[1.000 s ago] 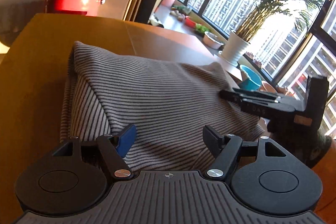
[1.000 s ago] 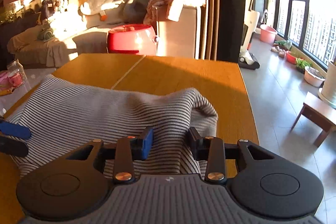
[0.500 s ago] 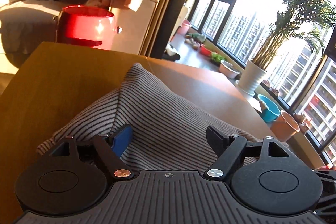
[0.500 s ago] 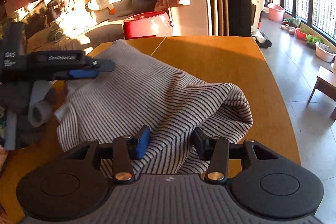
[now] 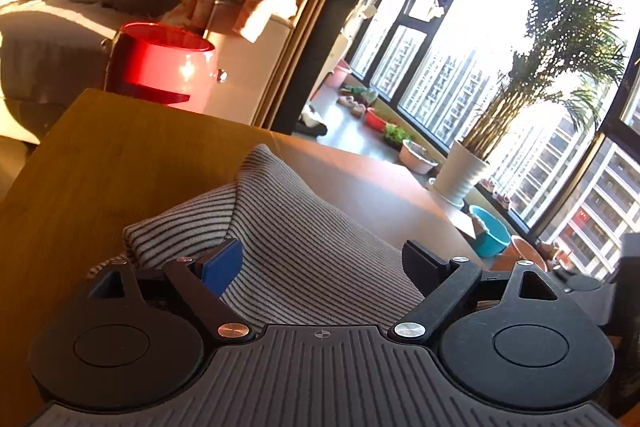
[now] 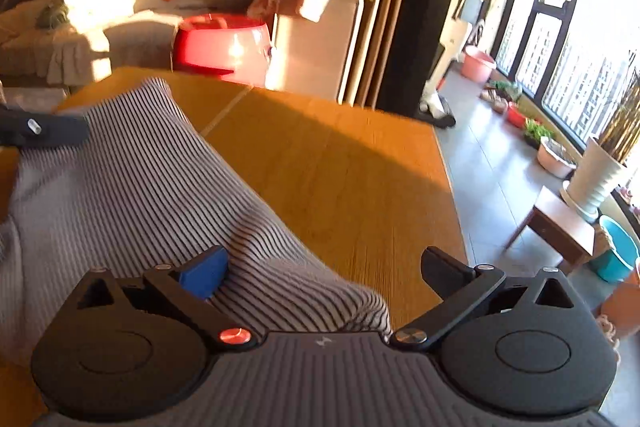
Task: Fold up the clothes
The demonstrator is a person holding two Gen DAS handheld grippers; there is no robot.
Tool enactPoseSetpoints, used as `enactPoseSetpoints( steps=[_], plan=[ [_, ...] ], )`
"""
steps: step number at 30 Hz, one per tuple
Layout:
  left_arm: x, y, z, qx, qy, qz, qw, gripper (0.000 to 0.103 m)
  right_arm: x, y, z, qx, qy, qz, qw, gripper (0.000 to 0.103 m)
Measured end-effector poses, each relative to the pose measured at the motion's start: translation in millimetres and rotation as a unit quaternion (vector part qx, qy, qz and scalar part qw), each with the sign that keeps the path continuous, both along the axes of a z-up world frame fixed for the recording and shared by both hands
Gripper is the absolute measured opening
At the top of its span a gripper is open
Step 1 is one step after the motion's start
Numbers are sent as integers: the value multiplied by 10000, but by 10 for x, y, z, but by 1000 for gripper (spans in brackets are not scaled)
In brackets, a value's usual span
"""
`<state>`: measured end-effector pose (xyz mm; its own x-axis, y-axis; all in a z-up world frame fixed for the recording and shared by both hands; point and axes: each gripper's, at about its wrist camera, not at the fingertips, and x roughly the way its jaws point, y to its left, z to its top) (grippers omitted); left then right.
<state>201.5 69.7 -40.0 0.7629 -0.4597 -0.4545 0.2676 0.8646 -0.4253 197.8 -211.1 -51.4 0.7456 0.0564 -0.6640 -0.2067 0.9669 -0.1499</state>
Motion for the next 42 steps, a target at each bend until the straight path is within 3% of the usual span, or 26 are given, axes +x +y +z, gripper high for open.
enactPoseSetpoints(
  steps=[3,6,10,14,19,23,28,32,36,39,42],
  plan=[
    [-23,75,13,-214,45,-161,9996,86,61,-136,-115,633,173,-227,9976,103],
    [-54,94,35,-367,93,-388,9985,70,49,-267,-181,1012,227,-319,9941,103],
    [-105,6,68,-325,68,-782,9964,70,23,-320,-234,1175,130,-386,9922,103],
    [-55,-184,-81,-110,412,-1235,9914,70,-4,-292,-232,1062,66,-415,9935,103],
    [42,-201,-216,41,543,-1194,9914,70,-95,-304,-237,1146,82,-606,9915,103],
    [121,-136,-238,178,431,-786,9958,65,-324,-229,-239,1143,124,-735,9906,103],
    [136,-76,-241,141,397,-567,9975,66,-624,-40,-173,1230,386,-291,9912,103],
    [131,-68,-234,117,369,-542,9978,68,-684,84,12,963,87,43,9953,103],
    [136,-25,-238,3,358,-423,9985,68,-565,107,201,833,-445,-137,9954,103],
    [135,1,-227,-44,359,-391,9986,71,-382,208,165,372,-481,-194,9980,103],
    [91,-1,-185,25,315,-390,9987,78,-176,324,-53,-203,-171,-144,9995,103]
  ],
)
